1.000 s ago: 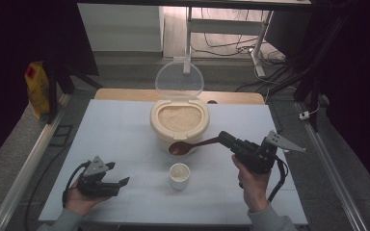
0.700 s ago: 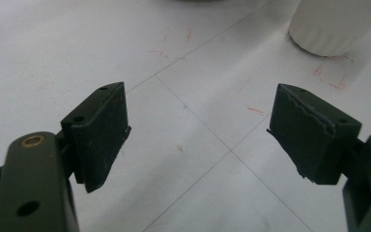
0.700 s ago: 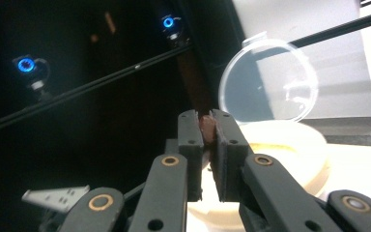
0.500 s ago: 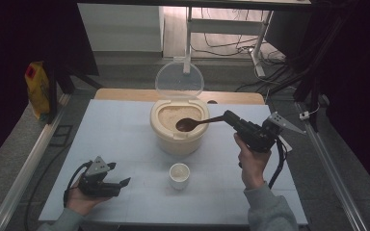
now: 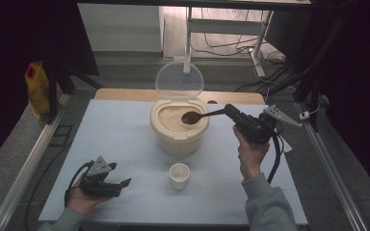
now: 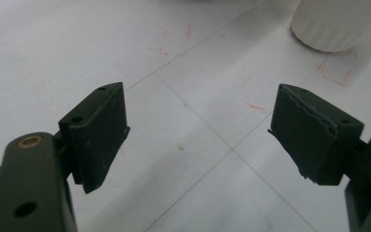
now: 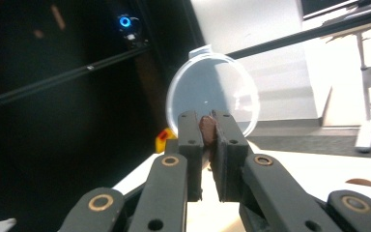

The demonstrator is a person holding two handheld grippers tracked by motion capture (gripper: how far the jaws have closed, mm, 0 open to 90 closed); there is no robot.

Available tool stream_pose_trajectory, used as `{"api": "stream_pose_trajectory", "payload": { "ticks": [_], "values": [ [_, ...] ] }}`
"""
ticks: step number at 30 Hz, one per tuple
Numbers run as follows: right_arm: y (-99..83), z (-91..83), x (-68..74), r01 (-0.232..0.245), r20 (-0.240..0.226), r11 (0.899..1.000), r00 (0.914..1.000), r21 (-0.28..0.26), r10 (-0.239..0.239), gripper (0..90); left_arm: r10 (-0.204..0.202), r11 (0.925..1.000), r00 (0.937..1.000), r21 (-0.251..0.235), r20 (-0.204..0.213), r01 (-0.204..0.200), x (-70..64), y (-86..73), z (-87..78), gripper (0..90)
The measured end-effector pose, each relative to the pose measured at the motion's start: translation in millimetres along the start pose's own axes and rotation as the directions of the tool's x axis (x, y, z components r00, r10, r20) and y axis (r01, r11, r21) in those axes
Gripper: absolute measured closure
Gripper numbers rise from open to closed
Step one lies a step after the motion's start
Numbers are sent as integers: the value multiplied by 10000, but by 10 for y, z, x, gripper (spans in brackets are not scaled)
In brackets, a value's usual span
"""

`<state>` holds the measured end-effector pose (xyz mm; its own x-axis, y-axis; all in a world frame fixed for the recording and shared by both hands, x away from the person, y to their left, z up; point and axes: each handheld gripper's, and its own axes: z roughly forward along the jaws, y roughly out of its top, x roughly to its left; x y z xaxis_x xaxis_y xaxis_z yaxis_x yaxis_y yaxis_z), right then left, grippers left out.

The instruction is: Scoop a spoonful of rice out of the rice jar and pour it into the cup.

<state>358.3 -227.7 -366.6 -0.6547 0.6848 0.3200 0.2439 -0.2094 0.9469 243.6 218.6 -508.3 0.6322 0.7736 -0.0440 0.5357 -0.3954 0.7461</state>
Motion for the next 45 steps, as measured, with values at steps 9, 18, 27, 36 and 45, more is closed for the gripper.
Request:
{"api": "stream_pose_trajectory", "payload": {
  "ticks": [9,18,27,36,45],
  "values": [
    [108,73,34,882,719,9956,9933,317,-903,831,-45,10000,10000,12,6,45,11,-4,-2,199],
    [87,131,36,1367,1197,9890,9825,566,-1427,831,-56,10000,10000,21,-18,56,15,-3,1,198],
    [7,277,26,1000,1207,9876,9861,1213,-1146,832,-19,10000,10000,59,-60,19,15,-3,7,198],
    [-149,377,-36,-699,963,9865,9938,1481,560,833,-9,10000,10000,54,-42,9,15,-4,8,198],
    [-302,424,-116,-2033,849,9680,9776,1472,1924,833,42,10000,10000,50,-66,-42,7,1,8,196]
  ]
}}
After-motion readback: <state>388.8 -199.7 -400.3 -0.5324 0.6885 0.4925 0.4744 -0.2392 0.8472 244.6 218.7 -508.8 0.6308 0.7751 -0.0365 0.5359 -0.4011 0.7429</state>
